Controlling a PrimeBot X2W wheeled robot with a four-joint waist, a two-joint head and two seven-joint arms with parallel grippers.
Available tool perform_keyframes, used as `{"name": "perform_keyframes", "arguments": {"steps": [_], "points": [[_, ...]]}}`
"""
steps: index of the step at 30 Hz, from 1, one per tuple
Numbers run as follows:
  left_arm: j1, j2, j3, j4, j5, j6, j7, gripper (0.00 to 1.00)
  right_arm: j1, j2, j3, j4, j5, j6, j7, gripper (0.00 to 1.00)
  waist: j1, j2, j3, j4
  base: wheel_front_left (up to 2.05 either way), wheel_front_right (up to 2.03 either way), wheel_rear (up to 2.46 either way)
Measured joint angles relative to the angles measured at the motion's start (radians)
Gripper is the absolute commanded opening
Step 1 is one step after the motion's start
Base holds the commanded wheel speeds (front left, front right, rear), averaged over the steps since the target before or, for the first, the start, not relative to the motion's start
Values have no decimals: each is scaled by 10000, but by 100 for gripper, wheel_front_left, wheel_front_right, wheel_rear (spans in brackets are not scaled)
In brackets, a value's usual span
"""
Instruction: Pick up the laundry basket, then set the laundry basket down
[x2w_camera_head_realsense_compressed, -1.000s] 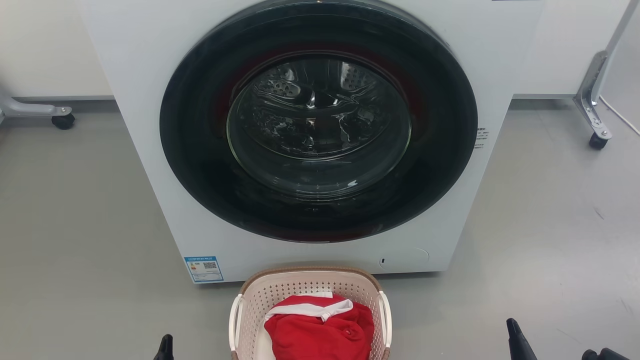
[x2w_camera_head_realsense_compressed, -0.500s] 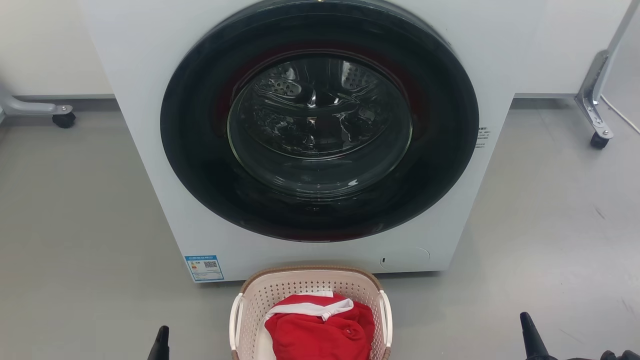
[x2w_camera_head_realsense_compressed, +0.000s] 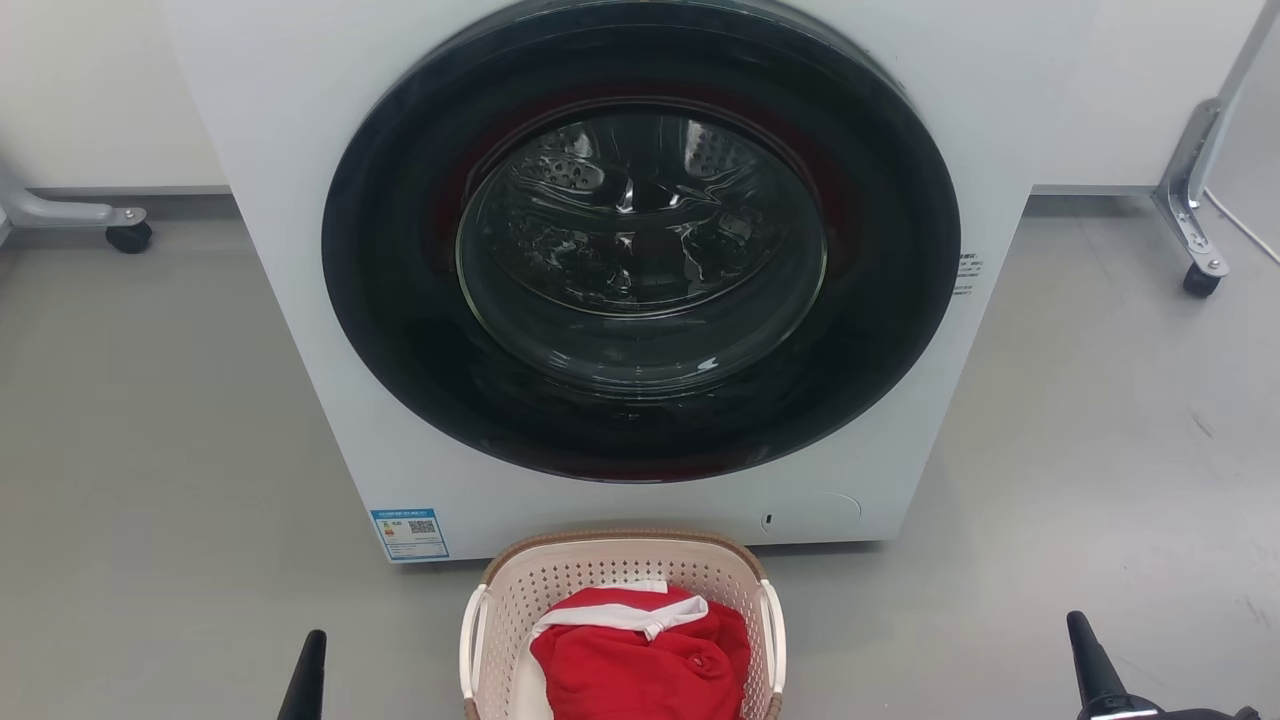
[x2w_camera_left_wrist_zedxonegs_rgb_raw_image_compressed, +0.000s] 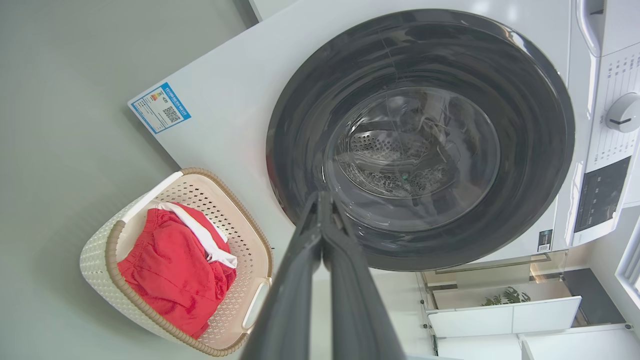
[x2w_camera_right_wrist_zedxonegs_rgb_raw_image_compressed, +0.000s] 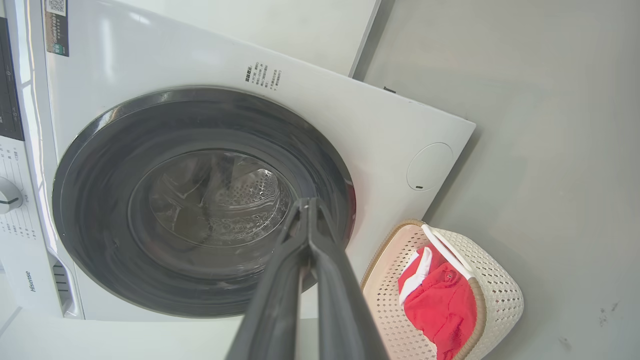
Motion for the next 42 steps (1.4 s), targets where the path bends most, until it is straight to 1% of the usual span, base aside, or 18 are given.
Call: {"name": "perform_keyframes", "arguments": {"steps": [9,10,15,16,21,24,25,42], "points": [[-238,-56,290,173,-1095,-192,291,0,-111,77,-477,94,1070,201,295,0,0,0,14,12,0,0,0],[-290,-63,337,176,-1269,-278,343,0,-159,90,-533,109,1200,245,320,0,0,0,16,14,0,0,0],[-423,-94,487,280,-1891,-368,518,0,-200,128,-800,144,1804,374,485,0,0,0,24,21,0,0,0],[-458,-100,512,284,-1992,-441,541,0,-200,132,-853,151,1952,391,556,0,0,0,26,22,0,0,0],[-523,-167,700,362,-2635,-533,721,0,-228,174,-1120,188,2550,539,727,0,0,0,34,29,0,0,0],[-666,-190,767,399,-2913,-546,809,0,-289,188,-1241,203,2836,568,807,0,0,0,38,32,0,0,0],[-686,-194,769,397,-2982,-617,809,0,-315,192,-1246,205,2838,583,807,0,0,0,38,32,0,0,0],[-686,-213,771,405,-2999,-616,809,0,-384,203,-1248,207,2838,594,807,0,0,0,37,32,0,0,0]]}}
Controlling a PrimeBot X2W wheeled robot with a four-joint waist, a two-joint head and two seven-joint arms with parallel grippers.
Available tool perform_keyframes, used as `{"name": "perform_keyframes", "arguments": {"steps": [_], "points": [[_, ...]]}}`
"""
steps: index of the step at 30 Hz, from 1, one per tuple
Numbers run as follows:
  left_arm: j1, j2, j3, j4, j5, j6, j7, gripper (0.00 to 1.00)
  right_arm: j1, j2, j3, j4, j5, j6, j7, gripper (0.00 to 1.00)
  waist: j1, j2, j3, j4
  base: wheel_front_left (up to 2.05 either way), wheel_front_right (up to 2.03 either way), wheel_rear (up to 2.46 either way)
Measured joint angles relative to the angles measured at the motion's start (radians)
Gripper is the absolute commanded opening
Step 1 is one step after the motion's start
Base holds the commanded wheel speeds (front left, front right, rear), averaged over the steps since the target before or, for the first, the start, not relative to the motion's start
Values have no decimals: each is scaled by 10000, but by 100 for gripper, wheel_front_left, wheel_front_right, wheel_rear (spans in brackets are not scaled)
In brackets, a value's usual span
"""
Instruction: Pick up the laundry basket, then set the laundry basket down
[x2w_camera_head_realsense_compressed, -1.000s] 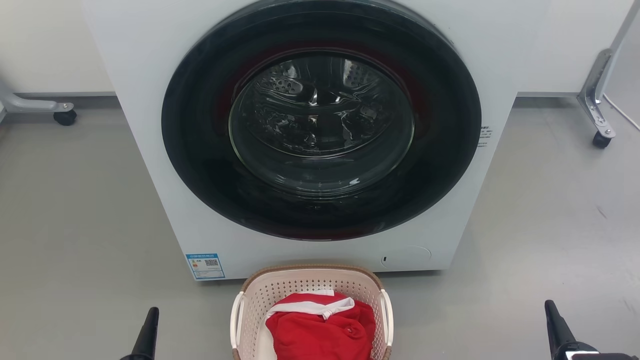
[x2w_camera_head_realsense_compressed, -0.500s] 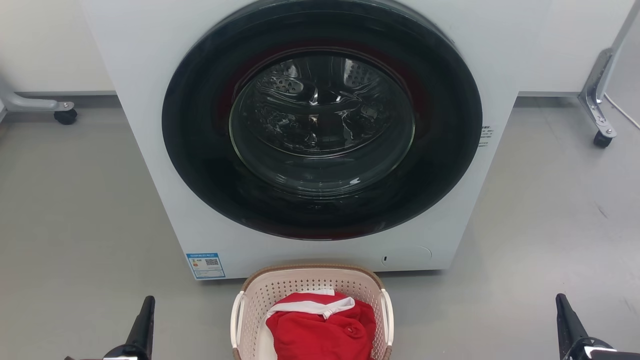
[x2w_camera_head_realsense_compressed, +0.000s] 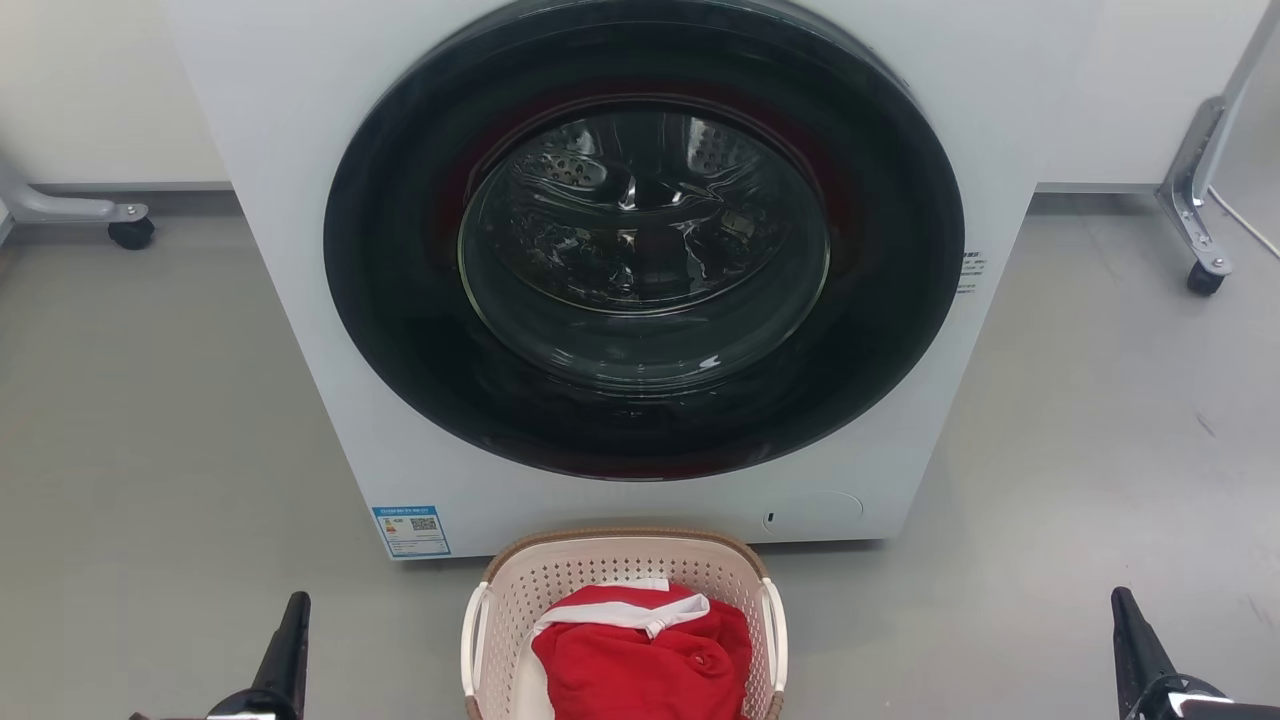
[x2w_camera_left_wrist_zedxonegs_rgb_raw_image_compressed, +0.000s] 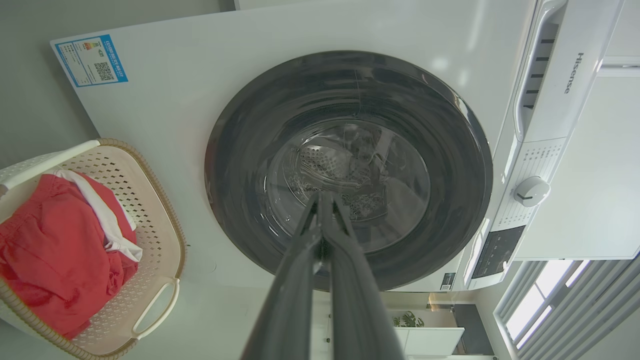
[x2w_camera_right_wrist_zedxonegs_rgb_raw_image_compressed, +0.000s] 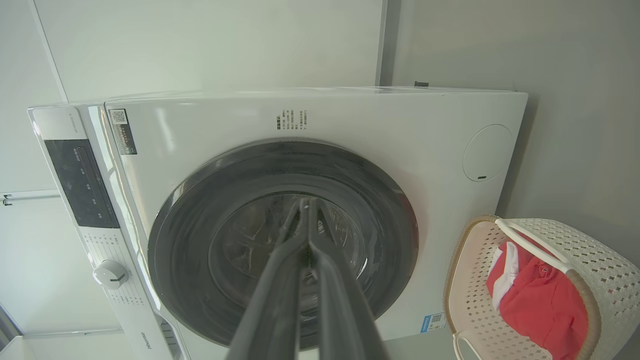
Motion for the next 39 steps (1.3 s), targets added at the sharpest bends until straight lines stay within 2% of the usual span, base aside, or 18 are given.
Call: {"name": "perform_keyframes", "arguments": {"steps": [39], "points": [[0,-4,0,10,-2,2,0,0,0,2,0,2,12,0,0,0,0,1,-1,0,0,0,0]]}}
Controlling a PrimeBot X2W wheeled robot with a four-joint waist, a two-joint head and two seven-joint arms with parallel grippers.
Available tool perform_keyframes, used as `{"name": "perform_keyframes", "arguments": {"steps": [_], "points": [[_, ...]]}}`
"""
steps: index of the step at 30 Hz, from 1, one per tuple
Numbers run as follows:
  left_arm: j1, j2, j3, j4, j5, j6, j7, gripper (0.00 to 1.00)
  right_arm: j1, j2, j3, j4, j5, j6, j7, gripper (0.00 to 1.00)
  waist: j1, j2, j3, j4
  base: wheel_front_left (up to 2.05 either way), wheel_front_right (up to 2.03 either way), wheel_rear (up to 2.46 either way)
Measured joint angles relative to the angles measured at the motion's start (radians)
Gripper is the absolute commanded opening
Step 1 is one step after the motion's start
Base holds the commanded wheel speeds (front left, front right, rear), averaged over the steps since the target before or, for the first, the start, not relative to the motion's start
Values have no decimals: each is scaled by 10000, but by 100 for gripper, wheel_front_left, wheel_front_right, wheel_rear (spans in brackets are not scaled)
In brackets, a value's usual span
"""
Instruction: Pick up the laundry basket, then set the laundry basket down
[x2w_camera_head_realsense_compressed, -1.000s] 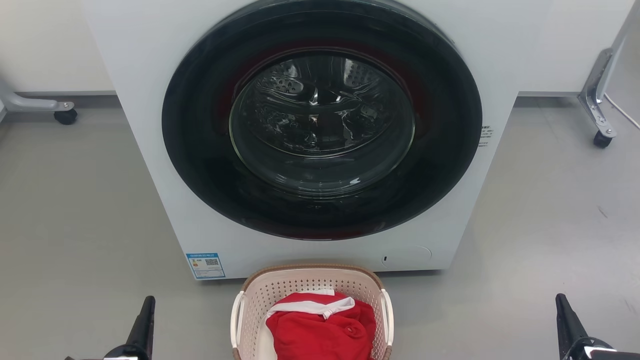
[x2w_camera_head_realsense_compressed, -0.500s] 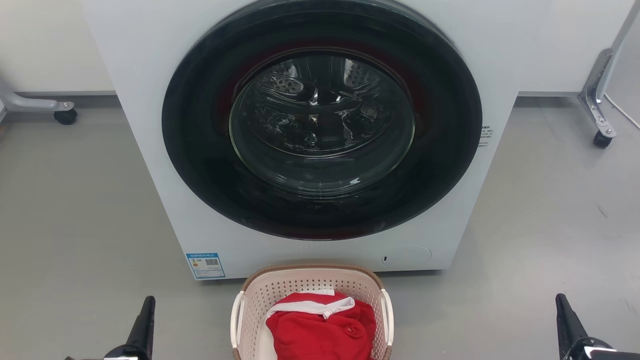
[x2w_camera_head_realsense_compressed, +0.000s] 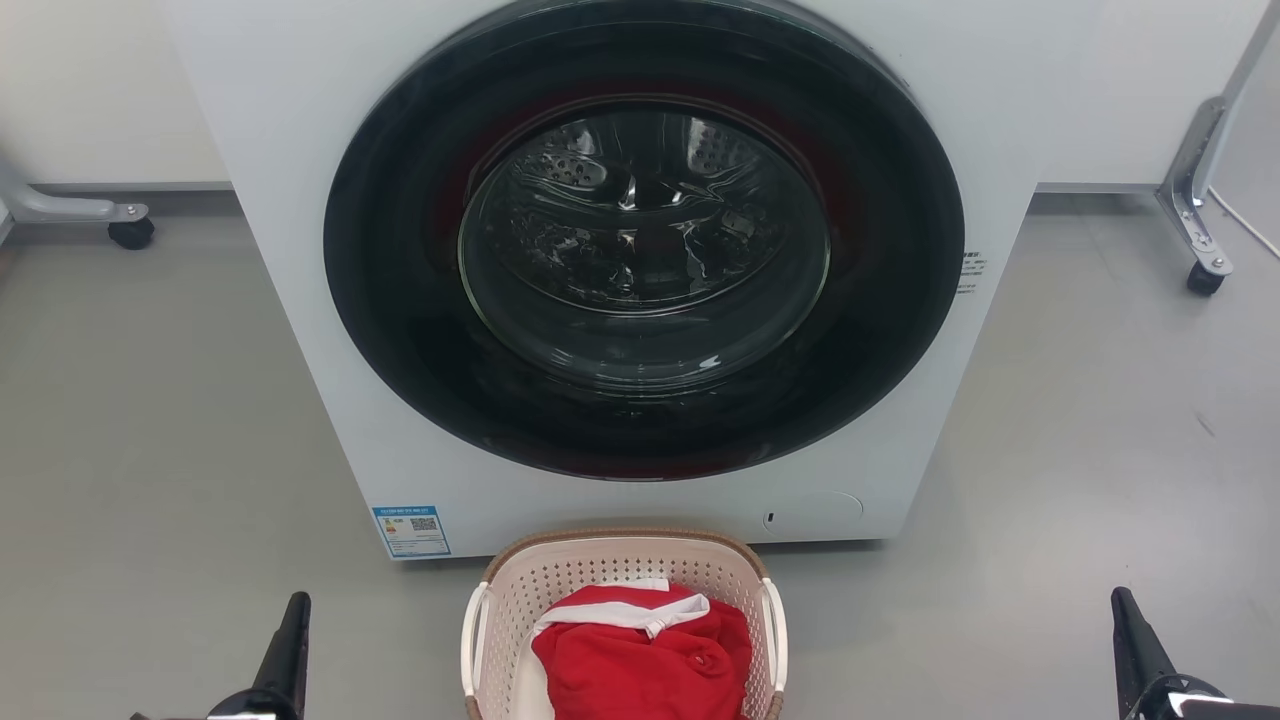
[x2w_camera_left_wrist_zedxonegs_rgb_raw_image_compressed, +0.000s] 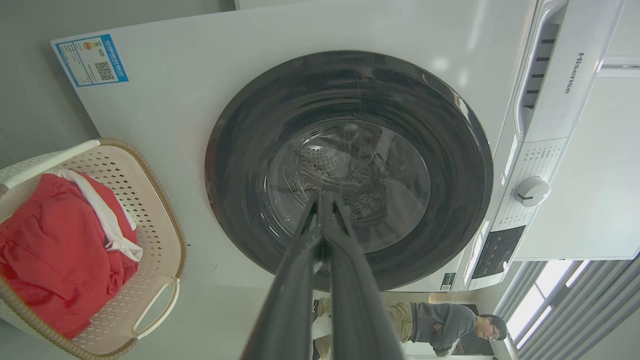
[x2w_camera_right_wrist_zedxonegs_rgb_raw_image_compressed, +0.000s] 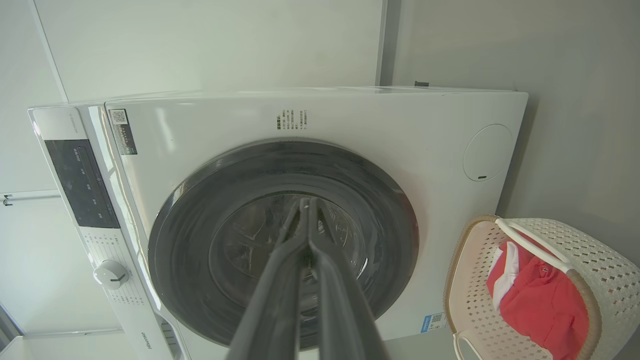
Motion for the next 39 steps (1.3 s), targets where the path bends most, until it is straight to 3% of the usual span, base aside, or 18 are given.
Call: {"name": "perform_keyframes", "arguments": {"steps": [39], "points": [[0,-2,0,2,0,0,0,0,0,0,0,-2,0,0,0,0,0,0,0,0,0,0,0]]}}
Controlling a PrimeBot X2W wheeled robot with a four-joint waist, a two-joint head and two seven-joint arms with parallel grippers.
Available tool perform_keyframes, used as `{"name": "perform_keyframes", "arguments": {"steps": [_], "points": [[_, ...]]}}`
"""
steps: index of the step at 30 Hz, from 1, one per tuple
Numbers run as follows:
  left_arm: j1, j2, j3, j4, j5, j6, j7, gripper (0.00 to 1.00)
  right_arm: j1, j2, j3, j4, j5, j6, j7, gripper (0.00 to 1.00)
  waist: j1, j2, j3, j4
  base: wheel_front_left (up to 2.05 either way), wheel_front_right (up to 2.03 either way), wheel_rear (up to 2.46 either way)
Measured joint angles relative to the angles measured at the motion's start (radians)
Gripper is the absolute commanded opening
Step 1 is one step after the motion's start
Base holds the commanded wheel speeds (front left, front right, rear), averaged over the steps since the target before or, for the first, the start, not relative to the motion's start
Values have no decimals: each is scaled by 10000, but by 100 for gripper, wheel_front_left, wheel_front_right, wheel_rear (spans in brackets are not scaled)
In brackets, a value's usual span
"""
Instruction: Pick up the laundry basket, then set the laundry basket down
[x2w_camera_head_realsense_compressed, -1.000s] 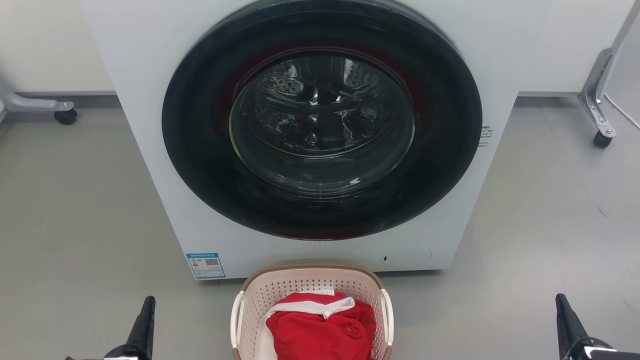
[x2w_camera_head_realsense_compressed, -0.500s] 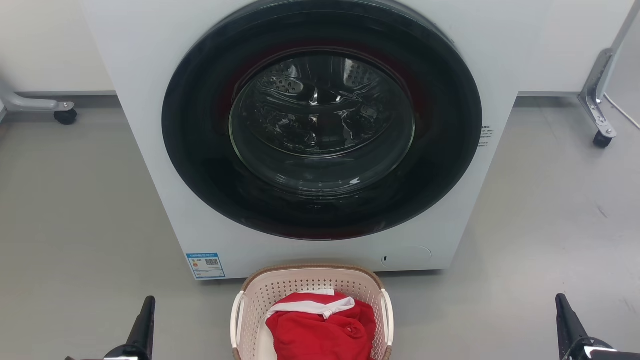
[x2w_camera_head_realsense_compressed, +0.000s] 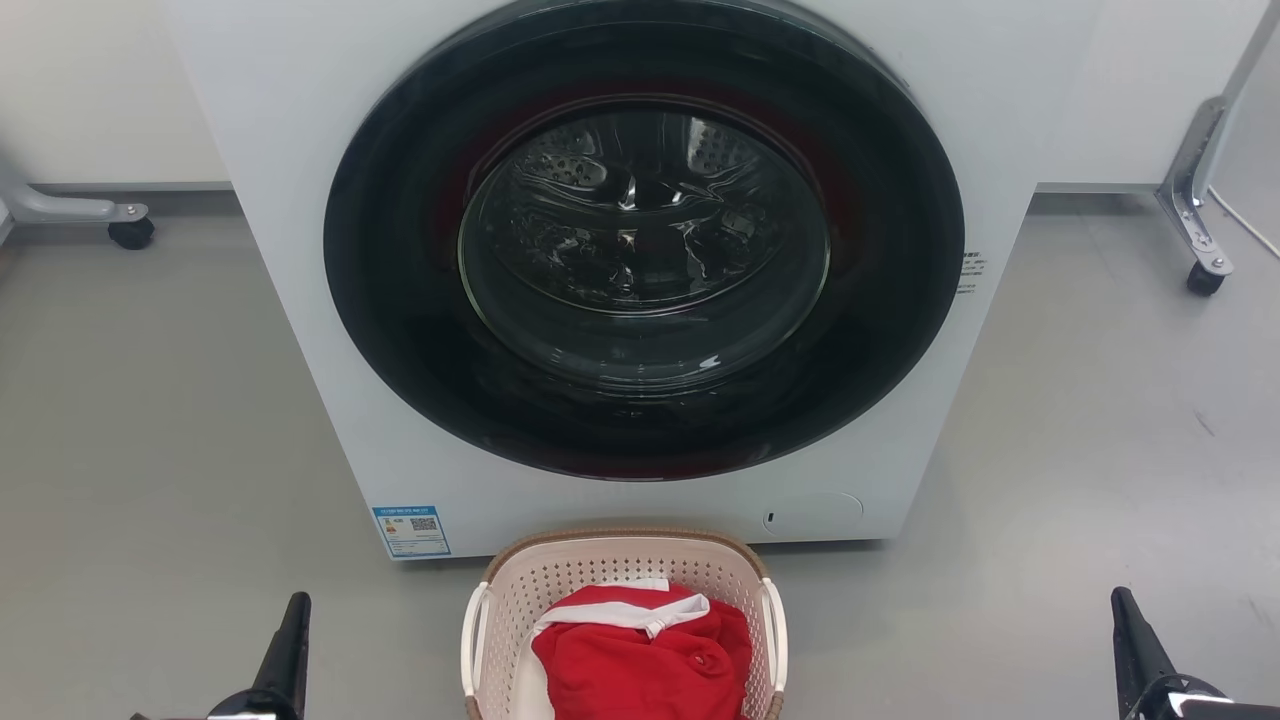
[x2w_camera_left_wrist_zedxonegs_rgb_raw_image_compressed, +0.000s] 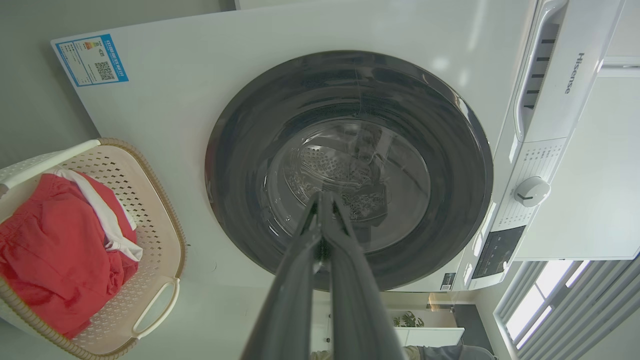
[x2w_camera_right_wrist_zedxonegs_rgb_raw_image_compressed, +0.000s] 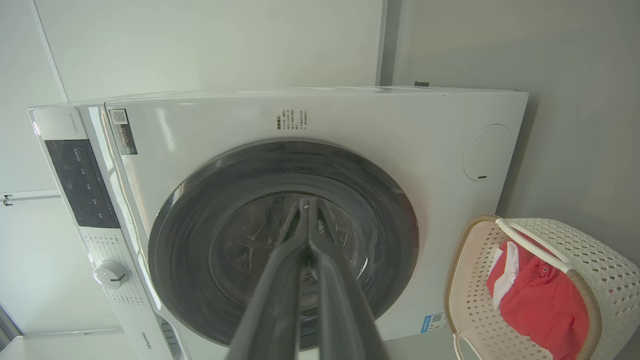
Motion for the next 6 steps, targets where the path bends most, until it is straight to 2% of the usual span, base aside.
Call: {"name": "perform_keyframes", "arguments": {"steps": [6], "points": [[0,0,0,0,0,0,0,0,0,0,0,0,2,0,-2,0,0,0,0,0,0,0,0]]}}
